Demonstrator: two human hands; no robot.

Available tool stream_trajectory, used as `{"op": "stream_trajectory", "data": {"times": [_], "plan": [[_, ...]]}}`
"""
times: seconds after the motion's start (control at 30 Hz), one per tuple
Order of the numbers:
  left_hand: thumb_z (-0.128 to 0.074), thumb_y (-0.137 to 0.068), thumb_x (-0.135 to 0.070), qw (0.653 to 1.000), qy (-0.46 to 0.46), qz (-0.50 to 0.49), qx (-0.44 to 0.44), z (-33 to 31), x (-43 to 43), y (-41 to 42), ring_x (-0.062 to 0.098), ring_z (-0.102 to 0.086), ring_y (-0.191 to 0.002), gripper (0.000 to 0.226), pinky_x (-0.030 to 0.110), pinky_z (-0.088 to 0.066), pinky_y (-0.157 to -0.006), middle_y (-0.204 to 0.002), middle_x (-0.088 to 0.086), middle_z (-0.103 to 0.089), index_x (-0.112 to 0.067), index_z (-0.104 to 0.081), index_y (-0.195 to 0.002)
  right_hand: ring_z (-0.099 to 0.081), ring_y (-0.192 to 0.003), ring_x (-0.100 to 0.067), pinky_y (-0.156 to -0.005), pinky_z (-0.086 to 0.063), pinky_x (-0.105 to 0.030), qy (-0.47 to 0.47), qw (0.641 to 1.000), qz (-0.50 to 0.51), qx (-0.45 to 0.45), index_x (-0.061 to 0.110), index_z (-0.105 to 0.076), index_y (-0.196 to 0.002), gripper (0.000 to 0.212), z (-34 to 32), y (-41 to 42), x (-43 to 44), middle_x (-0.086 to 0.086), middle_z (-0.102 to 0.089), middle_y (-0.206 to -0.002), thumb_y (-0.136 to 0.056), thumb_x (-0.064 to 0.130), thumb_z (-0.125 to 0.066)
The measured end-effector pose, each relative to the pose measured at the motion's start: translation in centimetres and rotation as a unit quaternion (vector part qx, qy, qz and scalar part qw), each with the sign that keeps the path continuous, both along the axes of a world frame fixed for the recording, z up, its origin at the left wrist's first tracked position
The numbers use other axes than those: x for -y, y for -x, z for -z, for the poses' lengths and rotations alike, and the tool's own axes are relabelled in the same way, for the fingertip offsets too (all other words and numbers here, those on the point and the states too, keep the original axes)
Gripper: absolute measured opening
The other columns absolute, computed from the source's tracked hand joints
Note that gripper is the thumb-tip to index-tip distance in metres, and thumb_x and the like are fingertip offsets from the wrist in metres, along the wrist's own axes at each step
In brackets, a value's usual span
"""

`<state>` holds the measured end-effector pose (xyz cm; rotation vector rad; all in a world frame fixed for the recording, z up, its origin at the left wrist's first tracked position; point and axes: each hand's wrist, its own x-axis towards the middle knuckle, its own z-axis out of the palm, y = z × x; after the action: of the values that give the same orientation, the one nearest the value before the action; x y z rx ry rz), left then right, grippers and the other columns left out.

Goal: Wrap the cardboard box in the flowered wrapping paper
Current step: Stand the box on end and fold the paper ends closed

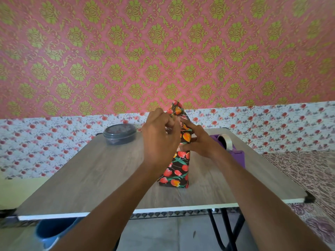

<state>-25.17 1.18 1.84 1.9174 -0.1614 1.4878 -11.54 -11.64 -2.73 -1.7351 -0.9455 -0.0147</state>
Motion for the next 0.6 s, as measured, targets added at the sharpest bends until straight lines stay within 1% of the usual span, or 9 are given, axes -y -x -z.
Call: {"op": "stream_trajectory", "data": {"times": [0.03, 0.13, 0.2, 0.23, 0.27, 0.33, 0.4, 0.53, 0.6], "plan": [[-0.072, -0.091, -0.007, 1.0, -0.003, 0.003, 0.001, 0.0, 0.1, 0.2, 0.007, -0.048, -0.065, 0.03, 0.007, -0.033, -0.059, -0.069, -0.002, -0.052, -0.008, -0.057, -0.065, -0.062, -0.123, -0.024, -0.086, -0.059, -0.028, 0.004, 1.0, 0.005, 0.005, 0.065, -0.048, -0.136, 0.094, -0.1, 0.0, 0.0, -0.004, -0.058, -0.134, -0.063, 0.023, -0.088], [-0.065, -0.096, -0.008, 0.999, 0.036, 0.0, -0.035, -0.8, -0.2, 0.0, 0.005, -0.055, -0.07, 0.02, 0.008, -0.037, -0.059, -0.076, -0.005, -0.061, -0.014, -0.06, -0.078, -0.055, -0.126, -0.033, -0.095, -0.058, -0.035, 0.038, 0.999, 0.034, 0.016, 0.06, -0.042, -0.145, 0.1, 0.0, 0.2, -0.2, -0.014, -0.049, -0.138, -0.07, 0.014, -0.09], [-0.06, -0.093, 0.008, 0.998, 0.014, -0.005, -0.065, -1.3, -1.3, -0.4, 0.006, -0.055, -0.076, 0.021, 0.008, -0.039, -0.063, -0.087, 0.002, -0.064, -0.012, -0.062, -0.087, -0.056, -0.128, -0.027, -0.097, -0.056, -0.027, 0.032, 0.999, 0.024, 0.02, 0.051, -0.04, -0.15, 0.099, 0.2, 0.5, -0.2, -0.014, -0.046, -0.142, -0.074, 0.012, -0.091], [-0.059, -0.087, 0.017, 0.996, -0.015, -0.003, -0.088, -1.5, -1.9, -0.6, 0.011, -0.057, -0.081, 0.028, 0.011, -0.042, -0.065, -0.092, 0.004, -0.064, -0.011, -0.065, -0.089, -0.056, -0.13, -0.023, -0.099, -0.054, -0.025, 0.025, 0.999, 0.016, 0.021, 0.047, -0.04, -0.152, 0.098, 0.3, 0.6, 0.0, -0.013, -0.045, -0.144, -0.076, 0.011, -0.09], [-0.059, -0.081, 0.023, 0.993, -0.041, 0.004, -0.113, -1.5, -2.4, -0.8, 0.015, -0.059, -0.087, 0.035, 0.016, -0.048, -0.068, -0.096, 0.005, -0.064, -0.011, -0.067, -0.089, -0.056, -0.13, -0.021, -0.1, -0.053, -0.025, 0.021, 0.999, 0.013, 0.02, 0.045, -0.04, -0.152, 0.097, 0.3, 0.7, 0.1, -0.013, -0.044, -0.144, -0.076, 0.01, -0.09], [-0.058, -0.074, 0.029, 0.985, -0.075, 0.031, -0.155, -1.7, -3.0, -0.9, 0.021, -0.061, -0.094, 0.044, 0.038, -0.058, -0.074, -0.1, 0.006, -0.065, -0.01, -0.071, -0.089, -0.053, -0.129, -0.02, -0.099, -0.051, -0.017, 0.022, 0.999, 0.023, 0.015, 0.046, -0.041, -0.152, 0.096, 0.2, 0.9, 0.4, -0.011, -0.04, -0.14, -0.077, 0.011, -0.09], [-0.058, -0.07, 0.03, 0.982, -0.101, 0.038, -0.157, -1.9, -3.3, -0.8, 0.025, -0.063, -0.096, 0.046, 0.048, -0.059, -0.073, -0.101, 0.009, -0.067, -0.007, -0.074, -0.092, -0.051, -0.126, -0.017, -0.092, -0.049, -0.007, 0.027, 0.999, 0.032, 0.013, 0.047, -0.041, -0.151, 0.095, 0.2, 0.9, 0.4, -0.009, -0.038, -0.136, -0.077, 0.014, -0.09], [-0.063, -0.074, 0.025, 0.981, -0.14, 0.02, -0.133, -2.8, -3.7, -0.8, 0.026, -0.068, -0.094, 0.039, 0.044, -0.06, -0.081, -0.102, 0.012, -0.072, -0.006, -0.079, -0.092, -0.052, -0.119, -0.01, -0.085, -0.046, -0.002, 0.025, 0.999, 0.038, 0.016, 0.05, -0.041, -0.15, 0.094, 0.3, 0.8, 0.4, -0.009, -0.038, -0.133, -0.077, 0.017, -0.09], [-0.066, -0.075, 0.023, 0.972, -0.178, 0.03, -0.148, -3.4, -4.1, -0.7, 0.027, -0.069, -0.093, 0.035, 0.042, -0.059, -0.083, -0.102, 0.012, -0.073, -0.004, -0.079, -0.091, -0.051, -0.116, -0.003, -0.083, -0.045, -0.001, 0.019, 0.999, 0.035, 0.016, 0.051, -0.041, -0.149, 0.093, 0.3, 0.7, 0.4, -0.009, -0.038, -0.132, -0.077, 0.016, -0.09]]}}
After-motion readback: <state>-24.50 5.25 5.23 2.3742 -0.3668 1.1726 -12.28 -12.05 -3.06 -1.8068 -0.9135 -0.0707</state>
